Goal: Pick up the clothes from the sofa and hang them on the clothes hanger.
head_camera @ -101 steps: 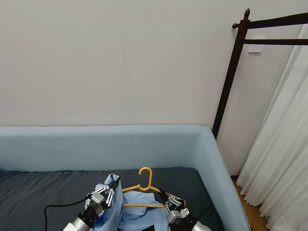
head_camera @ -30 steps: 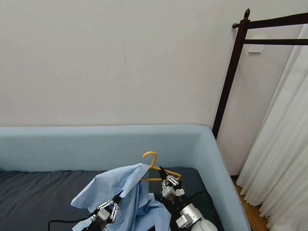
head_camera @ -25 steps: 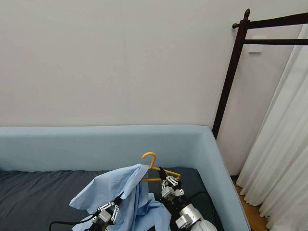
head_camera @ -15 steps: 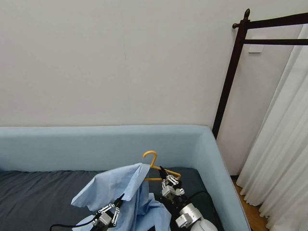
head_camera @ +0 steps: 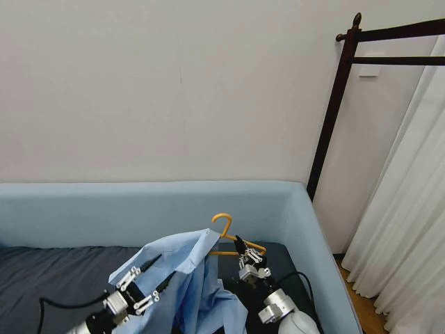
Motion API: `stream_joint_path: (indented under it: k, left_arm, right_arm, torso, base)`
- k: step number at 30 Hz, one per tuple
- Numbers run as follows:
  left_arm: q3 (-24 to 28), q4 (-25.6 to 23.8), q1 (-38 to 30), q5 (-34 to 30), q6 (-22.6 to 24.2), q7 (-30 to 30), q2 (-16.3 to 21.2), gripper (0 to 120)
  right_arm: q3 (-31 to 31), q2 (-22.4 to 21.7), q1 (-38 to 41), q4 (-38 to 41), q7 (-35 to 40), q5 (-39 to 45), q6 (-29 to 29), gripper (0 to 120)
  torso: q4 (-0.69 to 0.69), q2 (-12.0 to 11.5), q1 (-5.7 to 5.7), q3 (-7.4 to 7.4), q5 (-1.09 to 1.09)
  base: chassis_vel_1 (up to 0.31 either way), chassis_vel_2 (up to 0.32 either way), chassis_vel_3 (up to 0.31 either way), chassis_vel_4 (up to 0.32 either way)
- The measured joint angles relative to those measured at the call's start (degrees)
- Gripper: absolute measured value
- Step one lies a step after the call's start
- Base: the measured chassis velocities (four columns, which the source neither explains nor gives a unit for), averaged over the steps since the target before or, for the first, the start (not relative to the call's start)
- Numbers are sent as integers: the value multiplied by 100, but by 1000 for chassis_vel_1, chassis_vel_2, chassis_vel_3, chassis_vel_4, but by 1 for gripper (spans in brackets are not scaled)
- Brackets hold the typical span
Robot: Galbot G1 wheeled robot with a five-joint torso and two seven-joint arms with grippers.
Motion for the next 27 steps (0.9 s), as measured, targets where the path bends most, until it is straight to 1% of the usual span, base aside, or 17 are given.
stream_joint_path:
  k: [1,2,3,4,6,9,12,13,15,16,18,19,21,22,23,24,27]
  left_arm:
    - [20,94,-160,-299,128,303,278,80]
    - [36,138,-227,-459,201,509,415,84]
    - [55,216,-310,-719,354,906,675,89]
    - [55,216,-310,-719,354,906,675,89]
    - [84,346,-381,-849,464,1094,912,97]
    - [248,553,-587,-904,578,980,1063,100]
    - [375,709,-738,-1113,785,824,1198,100]
    - [558,859,-951,-1352,958,800,1280,100]
    - [707,963,-1145,-1442,1054,812,1298,100]
    - [1169,1234,-1702,-1578,1204,916,1302,100]
    - [1948,1611,-2503,-1614,1293,1106,1223,100]
    - [1948,1611,-2503,-1614,1293,1106,1223,100]
    - [2729,2011,-3250,-1549,1344,1349,1058,100]
    - [2967,2145,-3497,-1514,1375,1481,984,100]
    - [3143,2261,-3707,-1463,1415,1617,905,100]
    - [3143,2261,-3707,-1463,1415,1617,905,100]
    - [3470,2564,-4180,-1188,1548,1952,644,98]
  right_arm:
    - [21,15,-7,-16,9,-7,6,4]
    - [28,24,-10,-21,13,-7,6,4]
    - [35,43,-9,-29,15,-3,6,4]
    - [35,43,-9,-29,15,-3,6,4]
    - [34,70,14,-44,15,0,6,4]
    - [26,77,25,-44,16,-5,12,4]
    - [-98,89,107,-80,23,-48,54,4]
    - [-229,127,206,-139,23,-129,115,4]
    - [-265,146,223,-156,23,-176,141,4]
    - [-308,184,233,-173,23,-242,165,4]
    - [-314,224,235,-182,23,-281,168,4]
    - [-314,224,235,-182,23,-281,168,4]
    - [-258,242,235,-190,24,-353,175,4]
    - [-223,240,234,-190,25,-388,179,4]
    - [-194,236,232,-191,26,-411,183,4]
    - [-194,236,232,-191,26,-411,183,4]
    - [-53,225,204,-230,62,-531,253,4]
  torso:
    - [-1,0,0,0,1]
    - [-1,0,0,0,0]
    - [-1,0,0,0,0]
    - [-1,0,0,0,0]
    - [2,0,0,0,0]
    - [3,0,0,0,-1]
    - [-4,0,0,0,-2]
    - [4,0,0,0,0]
    - [5,0,0,0,0]
    - [6,0,0,0,-1]
    - [1,0,0,0,2]
    - [1,0,0,0,2]
    - [-3,0,1,1,-2]
    - [-3,-1,1,1,-2]
    - [-2,-1,1,0,0]
    - [-2,-1,1,0,0]
    - [0,0,1,1,1]
  base:
    - [0,0,0,0]
    - [0,0,0,0]
    - [0,0,0,0]
    - [0,0,0,0]
    - [0,0,0,0]
    - [0,0,0,0]
    - [0,0,0,0]
    - [0,0,0,0]
    - [0,0,0,0]
    - [0,0,0,0]
    - [0,0,0,0]
    - [0,0,0,0]
    - [0,0,0,0]
    - [0,0,0,0]
    - [0,0,0,0]
    - [0,0,0,0]
    - [0,0,0,0]
